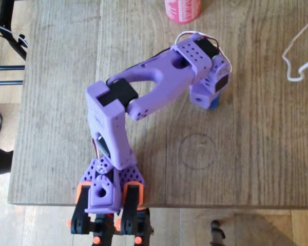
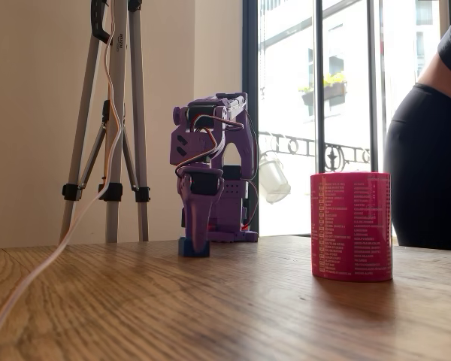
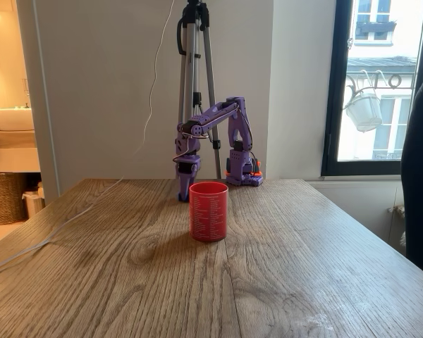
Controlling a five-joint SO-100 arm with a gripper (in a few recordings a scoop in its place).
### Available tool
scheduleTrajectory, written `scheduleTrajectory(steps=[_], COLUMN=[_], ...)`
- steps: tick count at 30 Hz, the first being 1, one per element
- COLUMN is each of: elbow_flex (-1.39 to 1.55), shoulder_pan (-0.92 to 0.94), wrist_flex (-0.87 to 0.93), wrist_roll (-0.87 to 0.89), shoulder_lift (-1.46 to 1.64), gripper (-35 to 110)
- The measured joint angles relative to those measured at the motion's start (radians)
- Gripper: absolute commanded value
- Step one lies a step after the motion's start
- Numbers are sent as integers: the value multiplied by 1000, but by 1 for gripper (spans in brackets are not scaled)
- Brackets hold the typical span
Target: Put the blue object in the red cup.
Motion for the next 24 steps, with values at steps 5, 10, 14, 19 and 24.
scheduleTrajectory(steps=[5,10,14,19,24], elbow_flex=[0,-29,-117,-279,-316], shoulder_pan=[23,37,46,2,-133], wrist_flex=[-20,-26,-26,-38,-120], wrist_roll=[-5,-8,2,41,48], shoulder_lift=[0,0,21,106,199], gripper=[1,1,1,1,1])
